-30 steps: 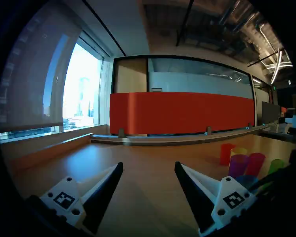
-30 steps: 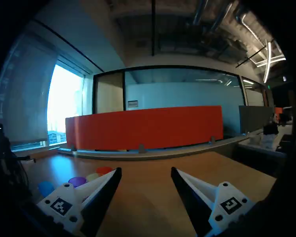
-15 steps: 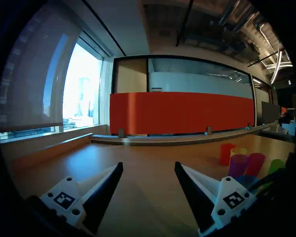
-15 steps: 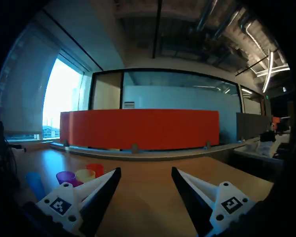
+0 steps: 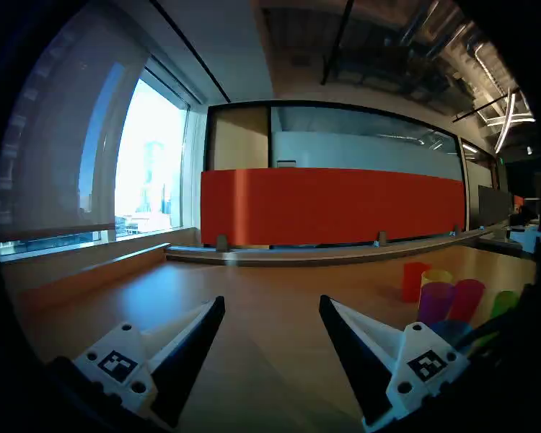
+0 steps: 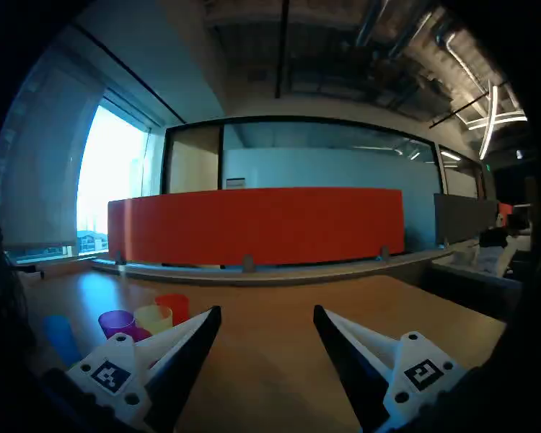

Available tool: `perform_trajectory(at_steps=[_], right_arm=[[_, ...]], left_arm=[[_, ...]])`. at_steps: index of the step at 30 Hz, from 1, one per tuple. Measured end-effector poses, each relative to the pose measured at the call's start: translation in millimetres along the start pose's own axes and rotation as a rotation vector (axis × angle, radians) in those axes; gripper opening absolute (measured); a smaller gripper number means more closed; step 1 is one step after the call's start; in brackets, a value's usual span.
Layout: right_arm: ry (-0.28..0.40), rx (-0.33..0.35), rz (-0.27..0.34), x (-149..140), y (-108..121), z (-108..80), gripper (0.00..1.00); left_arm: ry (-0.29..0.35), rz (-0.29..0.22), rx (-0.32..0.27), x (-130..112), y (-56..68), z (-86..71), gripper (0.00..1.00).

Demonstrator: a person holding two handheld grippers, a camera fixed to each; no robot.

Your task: Pour water

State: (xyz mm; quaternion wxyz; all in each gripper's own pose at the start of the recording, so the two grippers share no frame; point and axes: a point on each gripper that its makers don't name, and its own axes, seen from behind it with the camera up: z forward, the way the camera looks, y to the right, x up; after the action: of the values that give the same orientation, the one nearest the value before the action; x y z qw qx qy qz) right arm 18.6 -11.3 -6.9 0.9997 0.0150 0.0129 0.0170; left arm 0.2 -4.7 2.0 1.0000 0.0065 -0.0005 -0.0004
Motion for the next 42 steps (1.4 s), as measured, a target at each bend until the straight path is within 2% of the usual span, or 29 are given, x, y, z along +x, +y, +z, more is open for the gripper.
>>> perform_trajectory(at_steps=[9, 18, 42], right_arm=[[-0.005, -0.001, 0.005, -11, 7, 2.9, 0.99], [-0.019, 0.000, -0.027, -18, 7, 5.6, 0.99], [-0.024, -0.013, -0.035, -16, 8, 3.7, 0.99]], left_arm=[[0.000, 0.000, 0.000, 0, 0.5, -0.1, 0.98], [0.000, 0.000, 0.000, 0, 0.0, 0.1, 0.97], [0.000, 0.000, 0.000, 0, 0.5, -0.6, 0.98]])
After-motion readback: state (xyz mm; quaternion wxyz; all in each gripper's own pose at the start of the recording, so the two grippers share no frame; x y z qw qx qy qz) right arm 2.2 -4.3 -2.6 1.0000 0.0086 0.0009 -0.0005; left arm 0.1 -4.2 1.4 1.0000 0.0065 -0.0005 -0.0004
